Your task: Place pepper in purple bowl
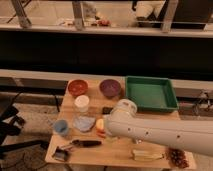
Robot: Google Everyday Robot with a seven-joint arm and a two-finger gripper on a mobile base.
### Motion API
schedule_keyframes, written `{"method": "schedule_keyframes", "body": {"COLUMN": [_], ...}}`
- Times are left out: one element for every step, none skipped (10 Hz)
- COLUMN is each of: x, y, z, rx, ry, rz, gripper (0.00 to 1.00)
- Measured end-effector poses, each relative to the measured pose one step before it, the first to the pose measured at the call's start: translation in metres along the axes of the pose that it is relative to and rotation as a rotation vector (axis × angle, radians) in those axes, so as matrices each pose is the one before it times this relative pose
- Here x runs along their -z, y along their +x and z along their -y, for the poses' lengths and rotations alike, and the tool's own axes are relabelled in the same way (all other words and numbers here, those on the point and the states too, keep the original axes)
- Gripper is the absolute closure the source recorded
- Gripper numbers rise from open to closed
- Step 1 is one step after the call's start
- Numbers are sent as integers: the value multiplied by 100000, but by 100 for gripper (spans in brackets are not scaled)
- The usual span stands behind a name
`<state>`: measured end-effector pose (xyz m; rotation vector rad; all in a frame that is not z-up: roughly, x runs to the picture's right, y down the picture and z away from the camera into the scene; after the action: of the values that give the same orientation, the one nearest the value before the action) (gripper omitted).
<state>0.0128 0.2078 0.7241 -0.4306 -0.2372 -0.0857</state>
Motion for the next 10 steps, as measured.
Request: {"method": "schedule_keyframes", "body": {"x": [-456, -331, -232, -213, -220, -267, -204, -410, -215, -512], "y": [320, 146, 315, 279, 255, 296, 232, 451, 196, 469], "z": [-288, -328, -264, -250, -196, -128, -32, -6, 62, 42], "rx": [186, -67, -211, -412, -438, -499, -595, -809, -479, -614], "ry": [-1303, -1624, -1127, -1014, -1128, -956, -801, -1143, -645, -1005], "rz": [33, 306, -125, 132, 328, 223, 260, 219, 361, 172], "gripper": [20, 20, 20, 20, 20, 20, 20, 20, 20, 20]}}
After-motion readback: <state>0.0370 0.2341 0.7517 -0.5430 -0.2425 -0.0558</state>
